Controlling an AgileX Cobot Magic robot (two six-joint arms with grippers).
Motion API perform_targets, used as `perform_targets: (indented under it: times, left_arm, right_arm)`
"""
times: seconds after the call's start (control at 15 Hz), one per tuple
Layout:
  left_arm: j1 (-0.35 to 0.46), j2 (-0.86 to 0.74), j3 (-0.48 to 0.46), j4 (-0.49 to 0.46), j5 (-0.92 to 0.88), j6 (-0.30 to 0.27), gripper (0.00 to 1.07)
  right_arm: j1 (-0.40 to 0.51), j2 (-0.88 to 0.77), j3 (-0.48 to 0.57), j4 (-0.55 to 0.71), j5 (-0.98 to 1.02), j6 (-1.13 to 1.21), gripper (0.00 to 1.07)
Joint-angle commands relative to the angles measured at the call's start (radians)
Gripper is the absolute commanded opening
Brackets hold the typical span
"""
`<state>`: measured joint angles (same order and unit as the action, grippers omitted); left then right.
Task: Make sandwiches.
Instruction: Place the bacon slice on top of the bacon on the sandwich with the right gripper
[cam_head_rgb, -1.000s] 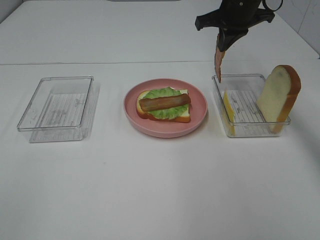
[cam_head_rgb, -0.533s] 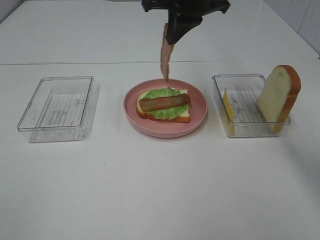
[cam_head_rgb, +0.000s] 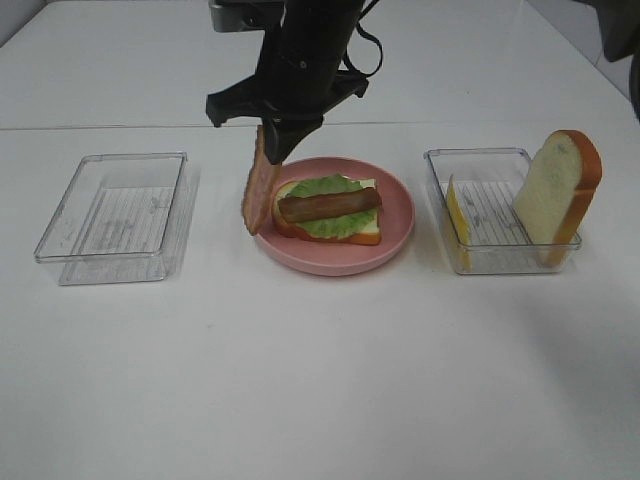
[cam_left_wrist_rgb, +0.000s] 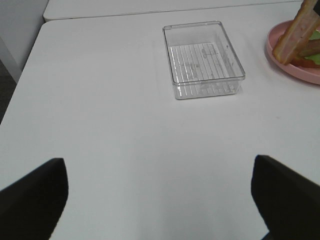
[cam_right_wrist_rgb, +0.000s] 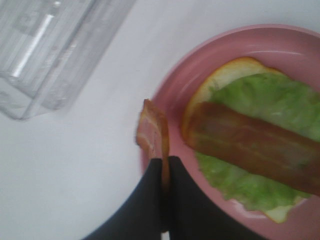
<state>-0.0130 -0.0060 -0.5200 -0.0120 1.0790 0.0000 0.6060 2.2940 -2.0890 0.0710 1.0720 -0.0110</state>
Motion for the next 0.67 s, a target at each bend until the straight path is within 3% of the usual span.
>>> perform_targets:
  times: [0.07, 0.27, 0.6, 0.67]
  left_arm:
    - [0.001, -0.007, 0.003, -0.006, -0.004, -0.006, 0.91]
    - [0.001, -0.002, 0.003, -0.006, -0.004, -0.006, 0.91]
    - [0.001, -0.002, 0.003, -0.006, -0.004, -0.006, 0.91]
    - [0.001, -0.002, 0.003, -0.006, -0.004, -0.006, 0.91]
  right_arm:
    - [-0.029, 0.026, 0.005, -0.103, -0.019, 0.031, 0.00]
    - [-0.098, 0.068, 0.005, -0.117, -0.024, 0.035, 0.00]
    - [-0.120, 0.089, 0.005, -0.094, -0.012, 0.035, 0.00]
    - [-0.120, 0.093, 0.005, -0.095, -0.011, 0.038, 0.15]
